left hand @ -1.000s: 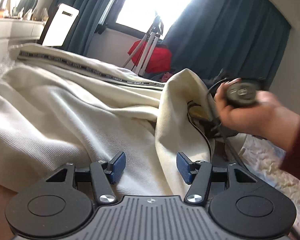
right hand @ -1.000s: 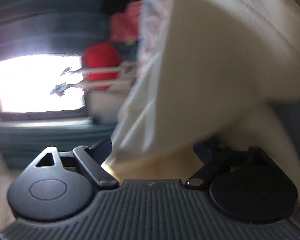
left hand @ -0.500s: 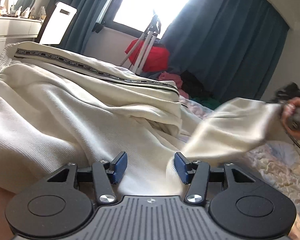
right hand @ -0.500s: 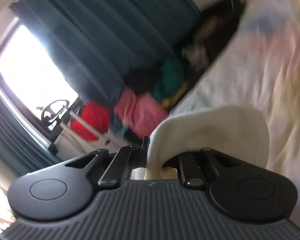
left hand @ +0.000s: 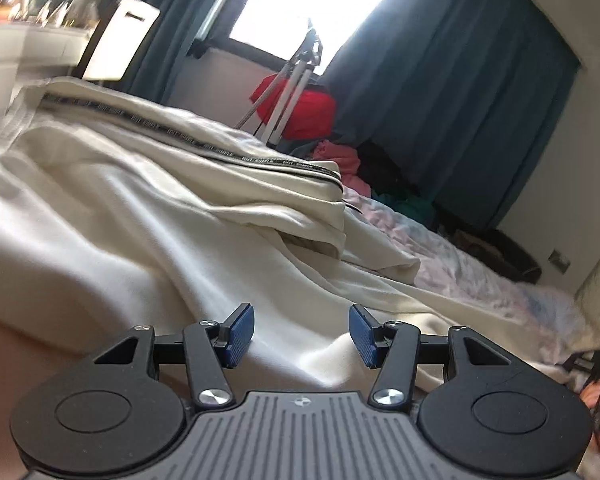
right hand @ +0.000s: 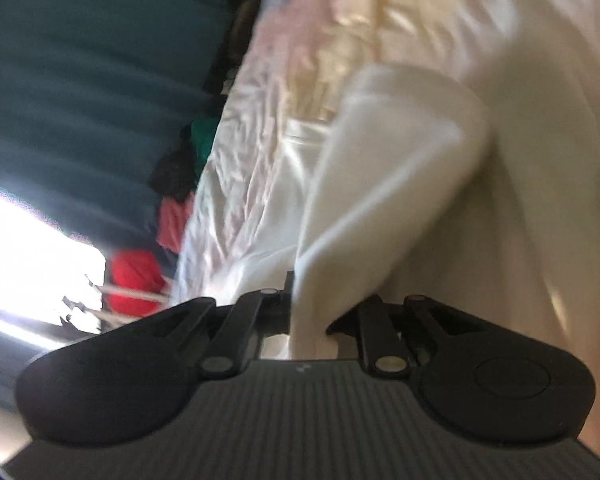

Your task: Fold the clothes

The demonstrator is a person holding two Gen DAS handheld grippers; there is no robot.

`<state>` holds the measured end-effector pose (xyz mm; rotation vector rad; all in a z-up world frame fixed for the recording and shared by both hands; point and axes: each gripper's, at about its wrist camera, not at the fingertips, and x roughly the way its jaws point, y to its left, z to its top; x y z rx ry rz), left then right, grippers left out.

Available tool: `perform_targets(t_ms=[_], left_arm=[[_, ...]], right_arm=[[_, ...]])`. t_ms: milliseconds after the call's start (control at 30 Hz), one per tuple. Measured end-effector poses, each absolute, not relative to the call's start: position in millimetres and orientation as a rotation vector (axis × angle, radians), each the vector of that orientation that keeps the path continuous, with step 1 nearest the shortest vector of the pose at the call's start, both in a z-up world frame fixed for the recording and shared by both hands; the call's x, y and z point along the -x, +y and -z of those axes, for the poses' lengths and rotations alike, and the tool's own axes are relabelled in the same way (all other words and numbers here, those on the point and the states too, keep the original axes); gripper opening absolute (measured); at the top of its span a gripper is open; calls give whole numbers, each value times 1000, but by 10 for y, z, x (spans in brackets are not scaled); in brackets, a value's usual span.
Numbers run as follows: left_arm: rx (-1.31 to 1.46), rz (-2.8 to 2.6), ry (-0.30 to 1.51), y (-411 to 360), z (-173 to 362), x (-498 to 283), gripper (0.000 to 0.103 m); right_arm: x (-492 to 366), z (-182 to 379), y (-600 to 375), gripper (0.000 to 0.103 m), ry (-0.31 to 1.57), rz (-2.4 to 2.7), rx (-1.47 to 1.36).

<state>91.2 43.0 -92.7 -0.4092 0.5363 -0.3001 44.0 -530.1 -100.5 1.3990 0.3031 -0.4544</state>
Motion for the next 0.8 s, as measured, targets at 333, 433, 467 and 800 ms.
perform_targets(t_ms=[333, 433, 467, 800], left_arm=[[529, 234, 585, 600, 808, -796, 71], [523, 217, 595, 582, 843, -833, 73], [534, 213, 606, 588, 869, -855, 73], [726, 221, 632, 727, 941, -993, 74]], right_arm=[[-315, 1411, -5383, 76, 157, 351, -1642], [-351, 1446, -5464, 75, 155, 395, -1608], [-383, 1442, -5491, 68, 163, 410, -1585], [-561, 664, -5618, 14, 174, 537, -910]])
